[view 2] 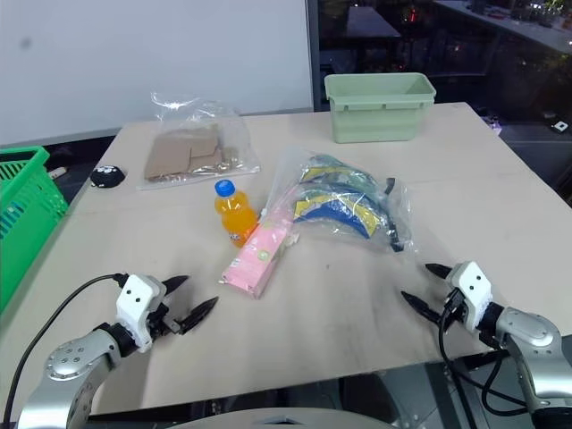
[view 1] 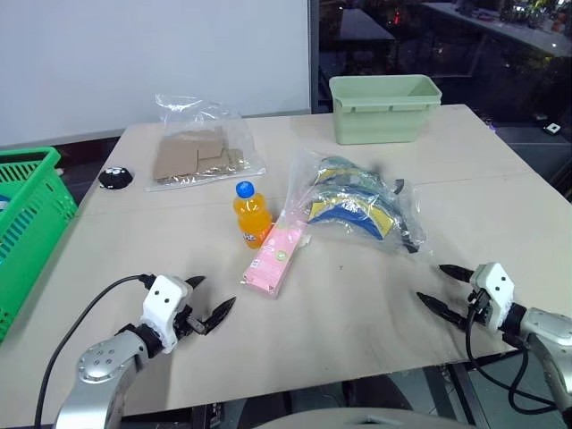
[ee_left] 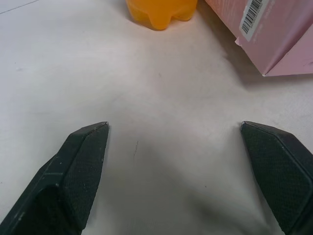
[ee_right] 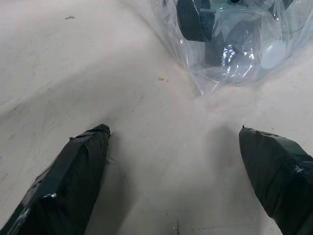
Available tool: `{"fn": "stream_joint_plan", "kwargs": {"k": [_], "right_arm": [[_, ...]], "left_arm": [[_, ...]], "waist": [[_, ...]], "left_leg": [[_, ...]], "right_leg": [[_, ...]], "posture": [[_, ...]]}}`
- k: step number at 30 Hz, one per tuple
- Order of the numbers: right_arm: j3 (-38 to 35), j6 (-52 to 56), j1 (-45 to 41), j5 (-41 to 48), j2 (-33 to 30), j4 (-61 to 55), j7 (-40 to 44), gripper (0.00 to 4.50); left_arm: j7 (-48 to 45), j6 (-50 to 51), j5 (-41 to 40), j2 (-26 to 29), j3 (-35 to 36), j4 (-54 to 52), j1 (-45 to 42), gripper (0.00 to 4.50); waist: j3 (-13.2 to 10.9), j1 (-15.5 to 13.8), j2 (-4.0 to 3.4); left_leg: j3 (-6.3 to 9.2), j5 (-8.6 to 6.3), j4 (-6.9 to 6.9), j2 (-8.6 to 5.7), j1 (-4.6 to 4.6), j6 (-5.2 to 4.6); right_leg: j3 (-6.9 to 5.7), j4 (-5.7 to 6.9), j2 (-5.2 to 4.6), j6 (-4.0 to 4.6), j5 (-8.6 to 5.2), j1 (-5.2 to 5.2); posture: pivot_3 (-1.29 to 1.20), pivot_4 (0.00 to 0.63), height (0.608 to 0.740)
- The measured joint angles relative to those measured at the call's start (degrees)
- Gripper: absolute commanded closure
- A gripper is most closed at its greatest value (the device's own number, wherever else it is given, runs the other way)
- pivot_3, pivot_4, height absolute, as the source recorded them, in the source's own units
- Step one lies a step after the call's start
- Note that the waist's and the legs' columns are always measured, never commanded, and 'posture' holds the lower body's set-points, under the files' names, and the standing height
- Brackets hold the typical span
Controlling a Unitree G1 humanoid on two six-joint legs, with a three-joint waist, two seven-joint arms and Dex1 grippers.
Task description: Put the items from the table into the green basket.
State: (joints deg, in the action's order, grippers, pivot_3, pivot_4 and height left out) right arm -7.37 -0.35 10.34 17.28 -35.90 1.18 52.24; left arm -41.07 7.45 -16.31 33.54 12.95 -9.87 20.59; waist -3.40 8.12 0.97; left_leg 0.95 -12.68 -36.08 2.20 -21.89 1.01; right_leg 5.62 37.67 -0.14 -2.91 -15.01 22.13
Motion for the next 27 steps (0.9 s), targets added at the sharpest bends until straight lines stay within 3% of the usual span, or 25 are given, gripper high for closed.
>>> {"fn": "stream_joint_plan", "kwargs": {"k": [22, 27], "right_arm": [[0.3, -1.0, -6.0, -3.1, 0.6, 1.7, -2.9, 0.0], [2.3, 0.5, -10.3, -3.9, 3.1, -0.7, -5.6, 0.0]], "left_arm": [[1.3, -0.4, -1.9, -1.7, 0.1, -0.4, 1.4, 0.02], [-2.0, 0.3, -5.3, -0.9, 1.4, -1.1, 2.1, 0.02]], "waist": [[0.0, -1.2, 0.08], [0.0, -1.1, 0.13]], "left_leg": [[-0.26, 0.09, 0.0, 0.01, 0.02, -0.14], [-0.31, 0.09, 0.0, 0.04, 0.0, -0.15]], "right_leg": [[0.19, 0.07, 0.03, -0.01, 0.0, 0.06], [0.24, 0.12, 0.06, -0.01, 0.01, 0.13]], "posture": [[-0.03, 0.013, 0.74], [-0.03, 0.012, 0.74]]}}
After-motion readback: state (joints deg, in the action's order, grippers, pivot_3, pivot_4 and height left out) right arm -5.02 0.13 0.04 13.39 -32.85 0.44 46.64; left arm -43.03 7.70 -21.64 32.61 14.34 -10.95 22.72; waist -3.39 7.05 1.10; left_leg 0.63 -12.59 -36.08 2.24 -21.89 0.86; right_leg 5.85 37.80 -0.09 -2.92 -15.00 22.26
